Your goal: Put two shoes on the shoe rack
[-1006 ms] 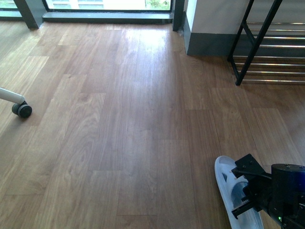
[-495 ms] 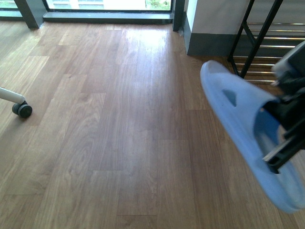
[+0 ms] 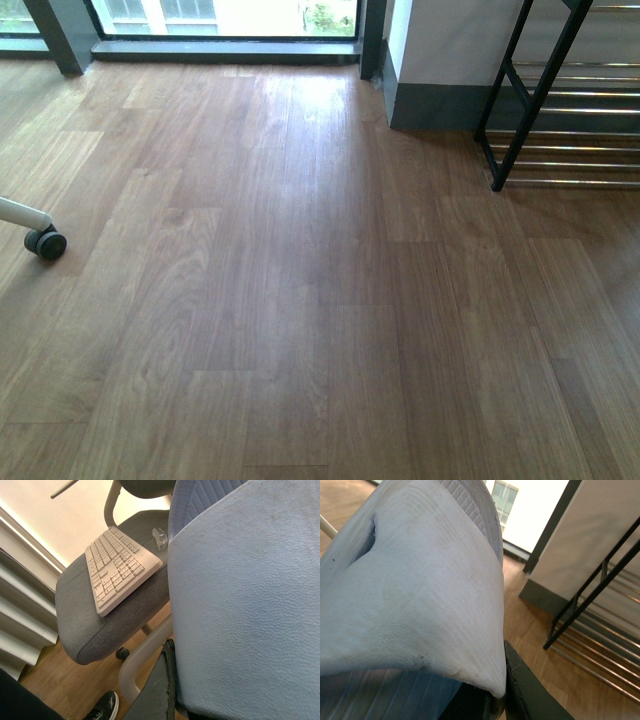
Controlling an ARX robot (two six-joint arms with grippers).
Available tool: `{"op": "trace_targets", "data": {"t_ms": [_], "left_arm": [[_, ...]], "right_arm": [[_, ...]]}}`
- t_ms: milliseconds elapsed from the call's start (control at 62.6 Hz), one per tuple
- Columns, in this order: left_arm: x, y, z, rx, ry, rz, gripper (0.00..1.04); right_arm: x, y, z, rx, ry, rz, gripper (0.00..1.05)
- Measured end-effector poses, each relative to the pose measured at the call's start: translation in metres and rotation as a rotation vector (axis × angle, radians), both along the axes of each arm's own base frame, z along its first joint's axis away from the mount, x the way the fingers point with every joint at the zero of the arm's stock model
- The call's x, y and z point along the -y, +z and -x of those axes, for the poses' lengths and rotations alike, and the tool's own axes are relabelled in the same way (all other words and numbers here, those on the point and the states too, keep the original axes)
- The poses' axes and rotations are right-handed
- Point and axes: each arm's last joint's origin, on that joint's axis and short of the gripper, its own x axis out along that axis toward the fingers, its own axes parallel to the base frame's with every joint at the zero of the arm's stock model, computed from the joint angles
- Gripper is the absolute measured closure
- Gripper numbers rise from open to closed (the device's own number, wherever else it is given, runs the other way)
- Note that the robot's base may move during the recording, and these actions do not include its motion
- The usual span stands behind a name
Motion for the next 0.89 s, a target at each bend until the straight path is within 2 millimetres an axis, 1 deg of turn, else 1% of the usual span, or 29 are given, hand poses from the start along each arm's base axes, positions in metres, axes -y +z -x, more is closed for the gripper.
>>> {"op": "trace_targets", "data": {"t_ms": [894], "left_arm": [[-0.0001,0.0001,0.0000,0.000,0.000,0.000,1.03]], "right_arm": [[0.0005,-0.0008,0.0013,-0.007,-0.010,-0.019,1.03]]}}
